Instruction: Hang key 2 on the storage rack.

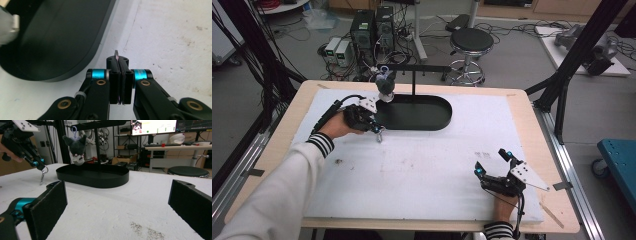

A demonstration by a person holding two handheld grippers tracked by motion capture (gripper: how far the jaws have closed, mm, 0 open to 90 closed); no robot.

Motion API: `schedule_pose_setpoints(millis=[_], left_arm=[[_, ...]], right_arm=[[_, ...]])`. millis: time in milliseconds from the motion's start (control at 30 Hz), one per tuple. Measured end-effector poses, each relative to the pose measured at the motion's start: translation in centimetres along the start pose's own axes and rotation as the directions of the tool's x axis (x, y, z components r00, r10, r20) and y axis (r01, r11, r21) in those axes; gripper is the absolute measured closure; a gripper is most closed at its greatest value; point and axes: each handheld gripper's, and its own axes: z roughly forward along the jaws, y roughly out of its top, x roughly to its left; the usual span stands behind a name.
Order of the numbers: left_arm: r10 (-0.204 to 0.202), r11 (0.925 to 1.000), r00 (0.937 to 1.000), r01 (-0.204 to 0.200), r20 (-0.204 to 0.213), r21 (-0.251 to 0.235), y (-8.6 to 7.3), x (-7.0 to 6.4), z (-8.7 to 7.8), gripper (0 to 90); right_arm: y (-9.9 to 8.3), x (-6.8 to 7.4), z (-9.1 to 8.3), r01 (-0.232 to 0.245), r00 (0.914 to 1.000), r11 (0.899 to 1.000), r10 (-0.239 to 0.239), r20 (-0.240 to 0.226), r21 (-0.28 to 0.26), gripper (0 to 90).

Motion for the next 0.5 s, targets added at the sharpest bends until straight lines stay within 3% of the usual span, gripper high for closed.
schedule_pose_setpoints(millis=[300,500], left_arm=[[-0.032,0.9947,0.9989,0.028,-0.035,-0.099,0.6,0.0,-2.5,88.1],[-0.039,0.9922,0.998,0.033,-0.049,-0.12,1.3,0.0,-3.5,88.1]], right_arm=[[0.0,0.0,0.0,0.009,1.0,1.0,-0.009,0.002,0.001,1.3],[0.0,0.0,0.0,0.01,0.9999,1.0,-0.01,0.002,0.001,1.3]])
